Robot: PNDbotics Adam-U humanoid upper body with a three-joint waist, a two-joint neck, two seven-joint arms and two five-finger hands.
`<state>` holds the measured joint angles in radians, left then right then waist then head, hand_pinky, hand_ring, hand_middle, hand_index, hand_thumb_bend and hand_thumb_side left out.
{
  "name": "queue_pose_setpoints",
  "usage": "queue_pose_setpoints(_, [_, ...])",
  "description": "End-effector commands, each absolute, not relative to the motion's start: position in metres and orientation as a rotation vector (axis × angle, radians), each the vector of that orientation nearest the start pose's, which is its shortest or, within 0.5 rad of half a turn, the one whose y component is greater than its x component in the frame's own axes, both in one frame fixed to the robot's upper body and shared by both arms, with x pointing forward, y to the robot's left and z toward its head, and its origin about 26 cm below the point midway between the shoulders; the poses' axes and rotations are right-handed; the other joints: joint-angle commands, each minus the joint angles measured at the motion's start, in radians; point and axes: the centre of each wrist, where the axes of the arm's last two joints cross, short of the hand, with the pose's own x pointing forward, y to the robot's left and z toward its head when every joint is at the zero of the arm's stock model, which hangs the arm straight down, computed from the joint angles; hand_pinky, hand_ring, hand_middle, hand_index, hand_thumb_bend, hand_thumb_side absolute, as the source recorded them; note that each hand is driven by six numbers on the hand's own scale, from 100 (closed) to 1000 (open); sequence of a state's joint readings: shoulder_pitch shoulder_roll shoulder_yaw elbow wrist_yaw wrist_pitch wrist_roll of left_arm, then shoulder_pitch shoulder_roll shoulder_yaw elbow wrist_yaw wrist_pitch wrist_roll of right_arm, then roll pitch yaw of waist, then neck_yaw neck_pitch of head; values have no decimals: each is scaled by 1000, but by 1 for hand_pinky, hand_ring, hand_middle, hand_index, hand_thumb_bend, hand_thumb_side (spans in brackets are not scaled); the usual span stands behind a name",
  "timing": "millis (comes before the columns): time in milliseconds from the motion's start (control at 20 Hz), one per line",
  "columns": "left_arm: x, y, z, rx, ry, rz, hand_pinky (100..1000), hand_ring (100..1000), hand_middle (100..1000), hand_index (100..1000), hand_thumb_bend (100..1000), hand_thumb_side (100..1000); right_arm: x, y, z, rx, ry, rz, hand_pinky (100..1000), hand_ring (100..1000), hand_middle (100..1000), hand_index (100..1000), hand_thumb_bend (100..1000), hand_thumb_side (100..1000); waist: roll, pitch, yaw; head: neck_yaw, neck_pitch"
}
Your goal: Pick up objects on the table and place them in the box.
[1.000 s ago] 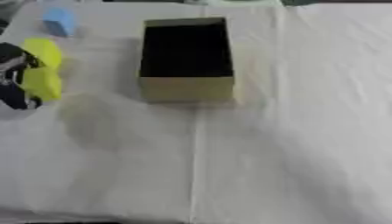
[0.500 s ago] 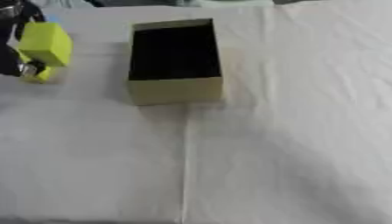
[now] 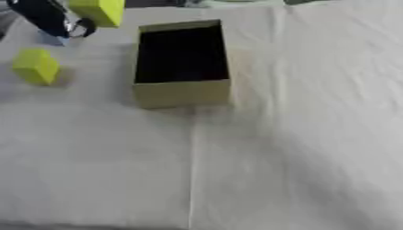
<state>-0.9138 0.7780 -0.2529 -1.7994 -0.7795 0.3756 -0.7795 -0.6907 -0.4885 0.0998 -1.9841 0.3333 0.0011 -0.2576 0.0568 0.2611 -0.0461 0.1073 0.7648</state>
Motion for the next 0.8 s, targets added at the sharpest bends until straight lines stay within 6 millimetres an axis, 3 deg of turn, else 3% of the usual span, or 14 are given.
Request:
queue_pose_setpoints(50, [352,213,369,1134,-1446,-1431,100,342,344,519,100,100,306,-219,323,843,3252,-566,816,768,520,873,100,875,-2,-24,0,-1,5])
queue_pose_setpoints(400, [388,180,354,1110,-1450,-1417,100,341,342,521,100,100,306,-213,324,799,3258,-547,816,769,525,873,100,870,-6,-32,-23,-26,5])
queue_pose_setpoints(800, [417,163,327,1072,-1386,-1464,100,366,363,538,100,159,306,-210,325,771,3256,-527,815,769,529,873,100,868,-5,-33,-40,-24,5])
